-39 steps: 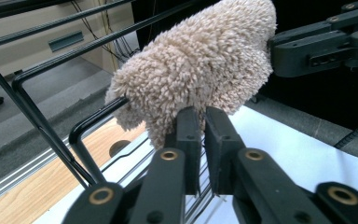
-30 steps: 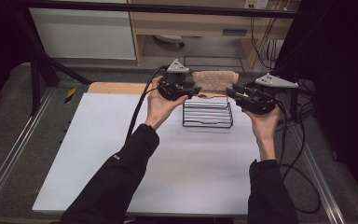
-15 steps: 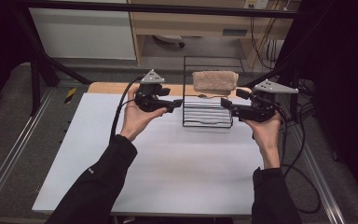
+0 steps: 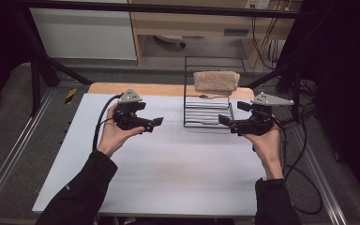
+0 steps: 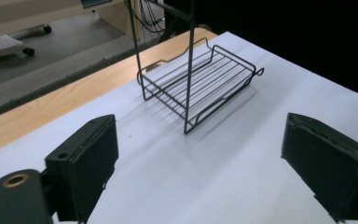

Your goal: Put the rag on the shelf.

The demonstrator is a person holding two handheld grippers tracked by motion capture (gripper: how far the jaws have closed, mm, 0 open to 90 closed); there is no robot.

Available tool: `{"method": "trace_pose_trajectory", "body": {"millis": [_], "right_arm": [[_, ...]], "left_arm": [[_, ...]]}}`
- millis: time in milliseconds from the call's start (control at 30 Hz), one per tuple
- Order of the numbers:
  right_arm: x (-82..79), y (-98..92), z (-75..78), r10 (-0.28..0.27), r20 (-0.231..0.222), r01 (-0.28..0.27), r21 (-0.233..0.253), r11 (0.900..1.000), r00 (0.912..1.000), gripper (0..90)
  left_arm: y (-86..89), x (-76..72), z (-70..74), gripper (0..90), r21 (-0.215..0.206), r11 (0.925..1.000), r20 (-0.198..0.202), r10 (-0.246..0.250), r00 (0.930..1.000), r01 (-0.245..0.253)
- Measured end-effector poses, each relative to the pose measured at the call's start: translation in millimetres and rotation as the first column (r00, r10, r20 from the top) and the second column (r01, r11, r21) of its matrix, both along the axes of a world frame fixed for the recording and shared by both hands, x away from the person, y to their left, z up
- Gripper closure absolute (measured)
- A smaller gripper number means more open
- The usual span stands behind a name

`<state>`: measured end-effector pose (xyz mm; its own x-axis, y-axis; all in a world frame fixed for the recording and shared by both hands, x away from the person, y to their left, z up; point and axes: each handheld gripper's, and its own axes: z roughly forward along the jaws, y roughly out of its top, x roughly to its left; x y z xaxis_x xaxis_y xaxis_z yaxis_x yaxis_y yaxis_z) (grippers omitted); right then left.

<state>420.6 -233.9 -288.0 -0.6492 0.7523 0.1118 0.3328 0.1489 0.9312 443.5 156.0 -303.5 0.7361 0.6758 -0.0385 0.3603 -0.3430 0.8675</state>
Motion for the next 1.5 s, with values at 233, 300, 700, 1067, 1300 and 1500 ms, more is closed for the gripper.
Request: {"method": "trace_pose_trajectory", "body": {"millis": [233,300,700,1067,1300,1500], "right_arm": [[-7.5,-3.9,-19.2,0.010,-0.032,-0.009,0.012,1.000,0.9994,1.5],[-9.7,-4.9,-26.0,0.013,-0.039,-0.013,0.005,1.000,0.9992,1.0],[-23.5,-4.0,-64.8,0.044,-0.097,-0.045,-0.010,0.999,0.9943,0.5],[-37.4,-4.9,-106.1,0.081,-0.160,-0.085,-0.021,0.996,0.9838,0.5],[-47.3,-13.5,-131.7,0.080,-0.198,-0.088,-0.035,0.995,0.9769,0.5],[-53.1,-23.1,-143.7,0.063,-0.220,-0.072,-0.033,0.997,0.9734,0.5]], "left_arm": [[25.0,-19.5,-22.1,5.8,0.020,0.9993,-0.011,0.032,0.9994,-0.032],[32.1,-24.7,-28.4,5.5,0.018,0.9990,-0.013,0.042,0.9990,-0.041],[65.8,-52.3,-68.7,6.3,0.017,0.9956,-0.026,0.093,0.9953,-0.093],[94.0,-70.6,-99.8,6.8,0.008,0.9928,-0.050,0.120,0.9915,-0.120],[104.9,-77.2,-118.3,6.8,0.018,0.9925,-0.067,0.121,0.9903,-0.121],[109.0,-81.1,-128.5,6.7,0.046,0.9944,-0.075,0.099,0.9922,-0.096]]}}
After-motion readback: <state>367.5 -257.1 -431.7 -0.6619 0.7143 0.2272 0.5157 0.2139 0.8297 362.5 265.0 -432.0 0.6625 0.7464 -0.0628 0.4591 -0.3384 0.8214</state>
